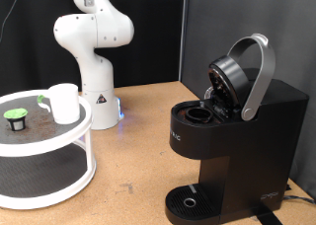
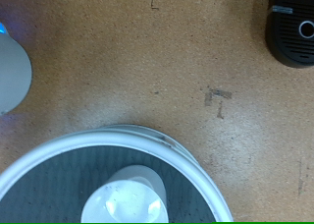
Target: Make a cup of coffee with the keurig machine
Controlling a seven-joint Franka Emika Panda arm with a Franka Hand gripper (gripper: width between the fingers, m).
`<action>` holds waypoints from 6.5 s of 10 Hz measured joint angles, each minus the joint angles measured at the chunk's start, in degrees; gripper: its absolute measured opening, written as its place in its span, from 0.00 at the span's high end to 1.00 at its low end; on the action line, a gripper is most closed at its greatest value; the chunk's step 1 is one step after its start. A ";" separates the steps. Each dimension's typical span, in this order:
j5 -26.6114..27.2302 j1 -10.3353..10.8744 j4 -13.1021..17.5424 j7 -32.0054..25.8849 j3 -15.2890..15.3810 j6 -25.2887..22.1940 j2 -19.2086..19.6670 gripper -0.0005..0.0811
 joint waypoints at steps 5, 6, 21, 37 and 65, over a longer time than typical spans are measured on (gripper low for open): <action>-4.73 -3.16 -0.06 -6.94 -8.54 0.53 -1.18 0.01; -6.66 -3.88 0.03 -8.34 -9.93 0.28 -1.14 0.01; -12.32 0.79 -1.46 -35.40 -19.74 4.31 3.38 0.01; -21.66 3.13 -13.29 -52.10 -30.31 27.93 9.96 0.01; -22.26 3.43 -20.97 -64.19 -37.99 49.81 21.11 0.40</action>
